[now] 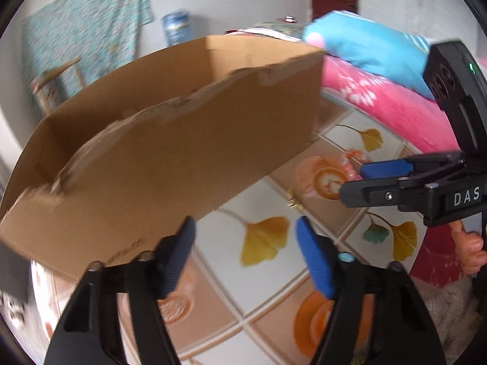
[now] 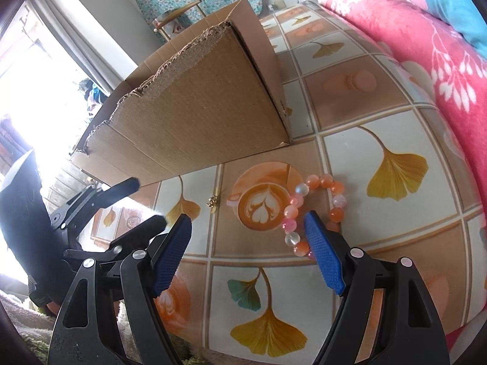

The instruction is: Organize jewelry

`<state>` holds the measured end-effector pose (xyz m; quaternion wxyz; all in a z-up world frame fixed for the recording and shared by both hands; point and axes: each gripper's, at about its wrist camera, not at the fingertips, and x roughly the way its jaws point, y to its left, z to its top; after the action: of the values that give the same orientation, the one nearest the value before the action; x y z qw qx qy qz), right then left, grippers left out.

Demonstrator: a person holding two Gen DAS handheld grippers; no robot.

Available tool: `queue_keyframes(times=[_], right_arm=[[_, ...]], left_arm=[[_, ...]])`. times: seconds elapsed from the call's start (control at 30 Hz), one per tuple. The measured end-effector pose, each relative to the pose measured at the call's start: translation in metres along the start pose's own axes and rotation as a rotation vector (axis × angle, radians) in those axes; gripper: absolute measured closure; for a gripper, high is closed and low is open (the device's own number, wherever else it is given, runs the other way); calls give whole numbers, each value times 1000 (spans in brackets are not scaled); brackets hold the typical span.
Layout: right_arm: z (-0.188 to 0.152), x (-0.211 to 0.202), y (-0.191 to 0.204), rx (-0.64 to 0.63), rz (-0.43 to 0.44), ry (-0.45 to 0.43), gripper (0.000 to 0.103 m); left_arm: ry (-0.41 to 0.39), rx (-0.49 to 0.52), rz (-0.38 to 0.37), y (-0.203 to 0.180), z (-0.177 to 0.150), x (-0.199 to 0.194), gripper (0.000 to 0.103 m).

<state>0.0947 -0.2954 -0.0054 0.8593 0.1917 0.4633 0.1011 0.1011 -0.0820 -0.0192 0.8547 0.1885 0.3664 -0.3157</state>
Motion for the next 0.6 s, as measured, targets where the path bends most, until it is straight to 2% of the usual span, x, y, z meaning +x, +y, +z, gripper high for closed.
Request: queue_keyframes(times=[0.03,0.13,0.23,0.4,0.6], right_arm=[[-1,-1,-1,0,-3,-3,30],[-2,-2,-3,-8,-29,-11,36],[-4,-3,-2,-20,-52,-15,42],[-5,-3,0,-31,-90,-23,52],[-8,-6,-6,-14,-92,-27,59]], left_arm=[[5,19,-9,-3,1,3,54],[14,49,-45,-10,8,11,67],[21,84,-88,-16,14,19,75],[37,115,-124,-25,17,26,78],[61,120,-148,-30,19,36,80]])
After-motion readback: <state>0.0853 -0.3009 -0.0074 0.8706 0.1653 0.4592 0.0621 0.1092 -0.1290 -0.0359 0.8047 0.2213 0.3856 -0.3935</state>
